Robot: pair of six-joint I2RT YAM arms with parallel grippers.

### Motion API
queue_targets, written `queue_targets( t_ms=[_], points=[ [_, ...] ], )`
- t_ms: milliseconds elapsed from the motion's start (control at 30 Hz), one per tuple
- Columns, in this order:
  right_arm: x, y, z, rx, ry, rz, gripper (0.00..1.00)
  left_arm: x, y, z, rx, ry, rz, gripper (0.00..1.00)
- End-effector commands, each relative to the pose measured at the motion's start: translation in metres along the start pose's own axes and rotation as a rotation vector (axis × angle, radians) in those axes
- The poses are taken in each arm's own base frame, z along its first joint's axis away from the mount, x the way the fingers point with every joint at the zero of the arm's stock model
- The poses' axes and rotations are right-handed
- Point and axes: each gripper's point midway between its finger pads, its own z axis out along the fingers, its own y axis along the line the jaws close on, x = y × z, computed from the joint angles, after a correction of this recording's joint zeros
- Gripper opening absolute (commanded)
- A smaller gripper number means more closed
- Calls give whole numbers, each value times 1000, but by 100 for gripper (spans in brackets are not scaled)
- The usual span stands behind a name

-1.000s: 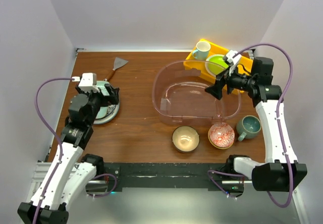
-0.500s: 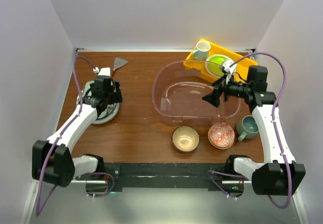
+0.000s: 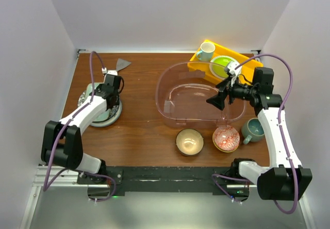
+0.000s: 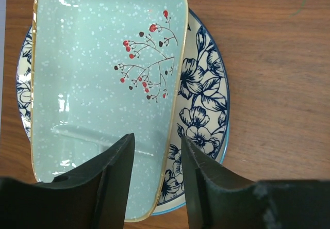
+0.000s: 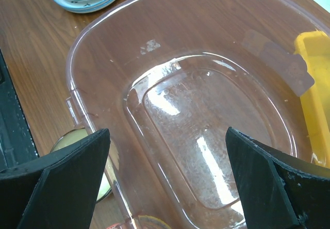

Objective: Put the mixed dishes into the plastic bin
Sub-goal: Pick up the plate at the center of the board.

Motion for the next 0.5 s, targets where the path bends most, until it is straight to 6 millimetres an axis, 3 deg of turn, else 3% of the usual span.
queue_targets(
  t_ms=[0, 467],
  points=[
    [-11, 9, -4, -22, -39, -57, 98, -18, 2, 4, -38, -32, 24, 44],
    [-13, 11, -4, -31, -49, -62, 98, 1, -4, 31, -73, 42, 97, 34]
  ],
)
